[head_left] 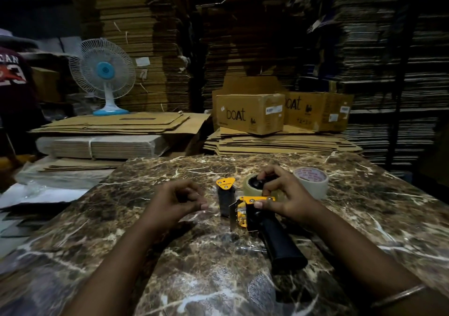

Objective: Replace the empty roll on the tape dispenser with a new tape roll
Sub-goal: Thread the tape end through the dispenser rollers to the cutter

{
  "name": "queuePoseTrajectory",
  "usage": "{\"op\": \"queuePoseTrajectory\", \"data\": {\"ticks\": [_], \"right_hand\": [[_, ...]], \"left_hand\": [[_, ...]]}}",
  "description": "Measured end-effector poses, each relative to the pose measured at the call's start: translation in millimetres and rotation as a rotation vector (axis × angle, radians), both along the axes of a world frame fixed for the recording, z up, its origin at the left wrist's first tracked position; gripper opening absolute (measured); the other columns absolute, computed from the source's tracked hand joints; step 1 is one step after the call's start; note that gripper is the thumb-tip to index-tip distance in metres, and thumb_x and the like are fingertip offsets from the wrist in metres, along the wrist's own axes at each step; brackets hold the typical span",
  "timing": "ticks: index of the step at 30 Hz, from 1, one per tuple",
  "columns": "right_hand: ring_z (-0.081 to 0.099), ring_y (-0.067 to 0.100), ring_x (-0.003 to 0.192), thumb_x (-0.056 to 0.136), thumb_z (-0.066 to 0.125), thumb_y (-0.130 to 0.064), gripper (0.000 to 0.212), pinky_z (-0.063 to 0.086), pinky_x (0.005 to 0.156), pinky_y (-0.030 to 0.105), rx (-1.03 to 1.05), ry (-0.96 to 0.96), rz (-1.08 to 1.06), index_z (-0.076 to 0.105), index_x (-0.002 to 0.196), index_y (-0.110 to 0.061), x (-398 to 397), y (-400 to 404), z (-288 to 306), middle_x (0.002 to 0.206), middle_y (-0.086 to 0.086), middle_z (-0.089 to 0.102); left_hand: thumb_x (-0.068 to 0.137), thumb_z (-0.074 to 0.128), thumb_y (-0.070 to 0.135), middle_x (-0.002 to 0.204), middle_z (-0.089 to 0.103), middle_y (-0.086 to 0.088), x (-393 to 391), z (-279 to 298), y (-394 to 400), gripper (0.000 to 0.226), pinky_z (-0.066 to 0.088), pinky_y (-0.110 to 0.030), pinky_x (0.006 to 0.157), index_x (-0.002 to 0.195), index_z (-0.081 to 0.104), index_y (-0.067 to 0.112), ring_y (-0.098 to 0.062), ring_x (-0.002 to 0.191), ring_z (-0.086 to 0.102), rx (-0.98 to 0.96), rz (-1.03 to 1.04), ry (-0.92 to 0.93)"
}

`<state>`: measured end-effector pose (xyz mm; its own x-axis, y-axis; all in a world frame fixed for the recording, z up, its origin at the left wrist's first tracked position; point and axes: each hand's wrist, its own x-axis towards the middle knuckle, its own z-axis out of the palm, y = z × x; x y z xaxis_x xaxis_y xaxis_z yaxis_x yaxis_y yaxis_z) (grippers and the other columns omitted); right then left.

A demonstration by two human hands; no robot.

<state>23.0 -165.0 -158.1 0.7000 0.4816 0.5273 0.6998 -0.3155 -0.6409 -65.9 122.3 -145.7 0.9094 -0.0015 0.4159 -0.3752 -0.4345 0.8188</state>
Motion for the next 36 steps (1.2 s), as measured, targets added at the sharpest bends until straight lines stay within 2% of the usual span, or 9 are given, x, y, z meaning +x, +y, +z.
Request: {"op": "queuePoseTrajectory", "data": {"ticks": [3,7,11,16,20,25,27,30,36], "right_hand": [[0.057,0.009,0.12,0.056,0.068,-0.089,0.06,0.039,0.105,0.065,-0.04,0.005,-0.033,0.068,0.074,-0.031,1.0,0.5,-0.7,0.114,-0.022,0.056],[0.058,0.01,0.119,0.057,0.068,-0.089,0.053,0.037,0.105,0.067,-0.046,-0.003,-0.039,0.067,0.069,-0.037,0.6,-0.4,-1.4,0.113,-0.02,0.058],[0.059,0.013,0.118,0.058,0.069,-0.088,0.056,0.036,0.105,0.069,-0.041,0.001,-0.03,0.066,0.07,-0.033,1.3,-0.6,-2.9,0.112,-0.017,0.061],[0.06,0.013,0.118,0.057,0.069,-0.088,0.058,0.036,0.105,0.068,-0.046,0.008,-0.033,0.066,0.07,-0.032,0.4,-0.4,-0.8,0.111,-0.018,0.062],[0.059,0.014,0.119,0.057,0.069,-0.087,0.055,0.037,0.106,0.066,-0.059,-0.004,-0.044,0.065,0.069,-0.034,-2.4,-1.2,1.7,0.111,-0.019,0.062],[0.058,0.012,0.115,0.065,0.072,-0.069,0.041,0.036,0.107,0.059,-0.126,-0.073,-0.098,0.063,0.094,-0.042,-11.1,1.1,13.4,0.111,-0.022,0.061],[0.059,0.011,0.114,0.071,0.071,-0.063,0.041,0.041,0.102,0.062,-0.155,-0.12,-0.067,0.059,0.108,-0.048,-13.9,4.7,19.0,0.112,-0.024,0.061],[0.061,0.008,0.108,0.072,0.068,-0.066,0.041,0.042,0.101,0.062,-0.197,-0.145,-0.044,0.065,0.108,-0.047,-17.9,14.4,26.9,0.107,-0.023,0.065],[0.068,0.006,0.092,0.063,0.071,-0.074,0.05,0.047,0.099,0.058,-0.252,-0.109,-0.023,0.072,0.095,-0.035,-21.3,27.9,24.3,0.091,-0.015,0.073]], "left_hand": [[0.067,0.084,-0.006,0.082,0.078,-0.01,-1.6,4.5,-1.4,0.029,0.062,-0.034,0.077,0.077,0.071,0.018,-0.023,0.082,0.076,0.098,-0.024,-0.057],[0.072,0.082,-0.006,0.081,0.078,0.005,1.2,6.8,0.9,0.043,0.062,-0.033,0.077,0.068,0.077,0.036,-0.01,0.079,0.076,0.284,-0.02,-0.091],[0.075,0.081,-0.003,0.08,0.078,0.013,-2.6,7.2,2.3,0.041,0.062,-0.031,0.077,0.072,0.079,0.038,-0.004,0.078,0.075,0.345,-0.006,-0.08],[0.065,0.091,0.014,0.074,0.078,0.008,-9.5,9.8,-8.2,0.017,0.061,-0.026,0.077,0.07,0.08,0.026,-0.006,0.078,0.075,0.254,0.027,-0.015],[0.062,0.093,0.019,0.068,0.077,0.002,-10.0,8.1,-13.6,0.015,0.061,-0.031,0.068,0.067,0.08,0.016,-0.016,0.068,0.075,0.207,0.064,-0.013],[0.064,0.091,0.008,0.068,0.074,-0.011,-4.2,0.6,-14.6,0.019,0.062,-0.037,0.065,0.068,0.073,0.011,-0.023,0.067,0.073,0.164,0.079,0.031],[0.065,0.089,0.002,0.069,0.07,-0.021,-2.7,-0.5,-14.7,0.02,0.06,-0.03,0.059,0.069,0.071,0.01,-0.021,0.063,0.068,0.15,0.063,0.018],[0.069,0.082,-0.012,0.072,0.065,-0.032,-5.5,0.1,-16.7,0.019,0.054,-0.017,0.057,0.071,0.069,0.002,-0.018,0.06,0.066,0.036,0.039,0.032],[0.067,0.084,-0.005,0.073,0.074,-0.02,-10.1,2.0,-18.9,0.023,0.061,-0.044,0.067,0.074,0.071,0.012,-0.037,0.075,0.075,-0.067,0.014,0.067]]}}
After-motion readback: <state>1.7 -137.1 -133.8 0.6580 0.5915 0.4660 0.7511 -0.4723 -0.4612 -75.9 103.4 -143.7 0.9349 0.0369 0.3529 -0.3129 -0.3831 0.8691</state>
